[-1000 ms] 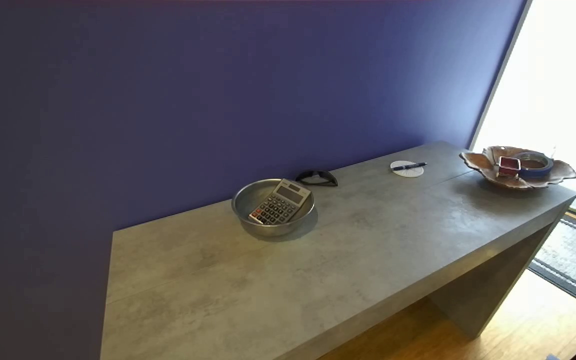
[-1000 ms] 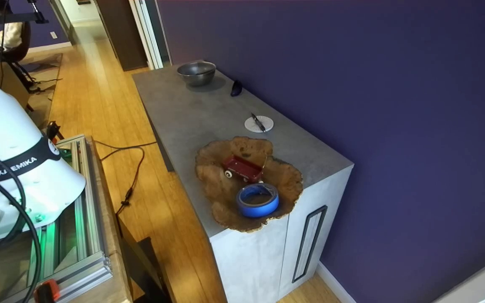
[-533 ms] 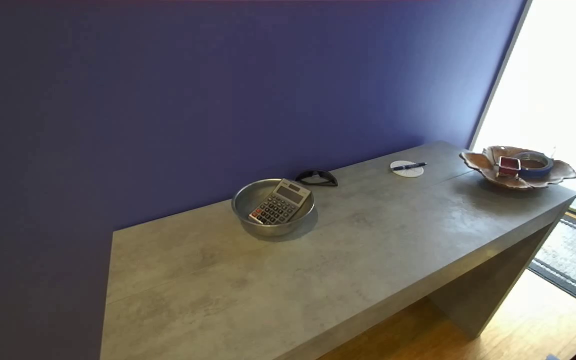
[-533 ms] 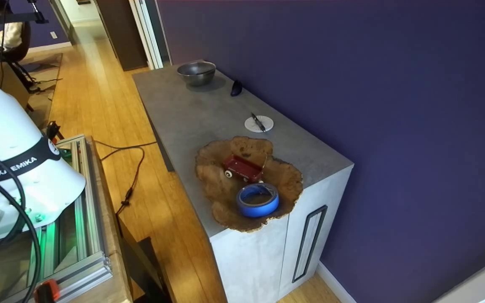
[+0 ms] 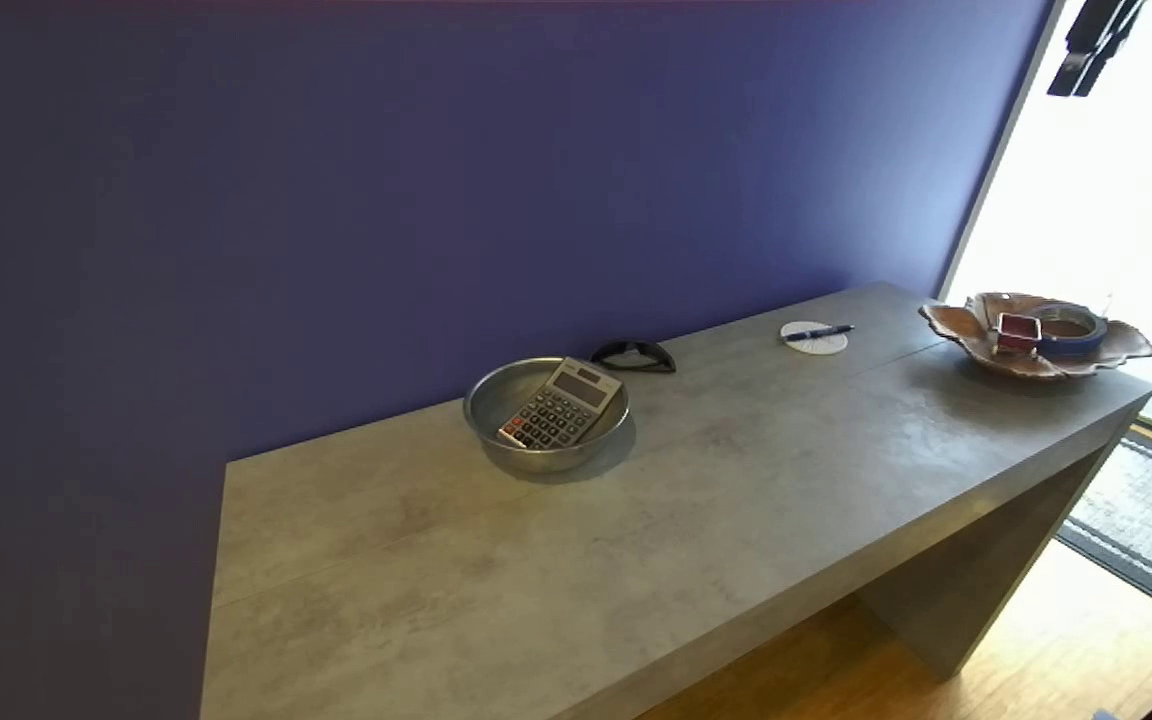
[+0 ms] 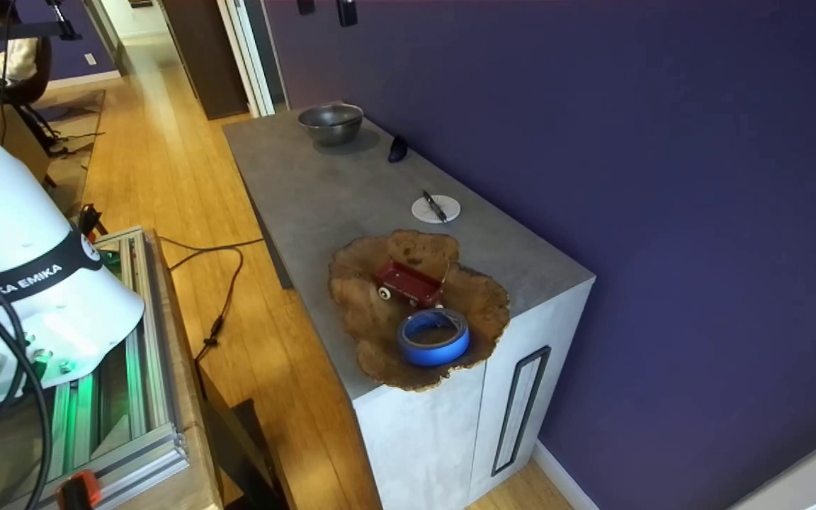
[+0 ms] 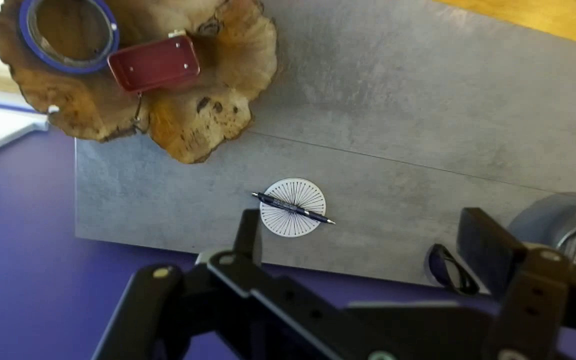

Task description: Put the pen on the wooden tray.

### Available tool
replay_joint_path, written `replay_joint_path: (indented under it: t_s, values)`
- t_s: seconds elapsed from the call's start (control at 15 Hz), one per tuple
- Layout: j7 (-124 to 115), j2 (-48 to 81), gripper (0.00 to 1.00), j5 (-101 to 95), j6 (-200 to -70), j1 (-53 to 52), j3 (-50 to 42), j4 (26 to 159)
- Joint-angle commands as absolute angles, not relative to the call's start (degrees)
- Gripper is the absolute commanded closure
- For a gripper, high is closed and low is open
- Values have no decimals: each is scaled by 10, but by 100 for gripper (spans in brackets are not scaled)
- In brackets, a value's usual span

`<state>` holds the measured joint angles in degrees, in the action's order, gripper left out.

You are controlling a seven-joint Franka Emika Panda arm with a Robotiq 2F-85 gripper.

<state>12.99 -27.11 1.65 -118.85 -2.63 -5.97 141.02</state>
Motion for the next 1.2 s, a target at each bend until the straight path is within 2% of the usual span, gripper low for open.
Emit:
replay_joint_path:
  t_s: [0.0, 0.33, 0.4, 0.53, 0.73, 1.0, 1.13]
  values:
    - [128, -127, 0, -27, -1276, -32, -15, 1377]
    - [156, 59, 0, 3, -1334, -35, 5, 1359]
    - [137, -10, 0, -9, -1328, -29, 7, 1390]
    - [141, 50, 0, -9, -1340, -27, 11, 1377]
    - [142, 71, 0, -10, -1341, -26, 12, 1361]
    - [232, 143, 0, 11, -1557, -18, 33, 1363]
    - [322, 198, 0, 74, -1614, 16, 74, 1343]
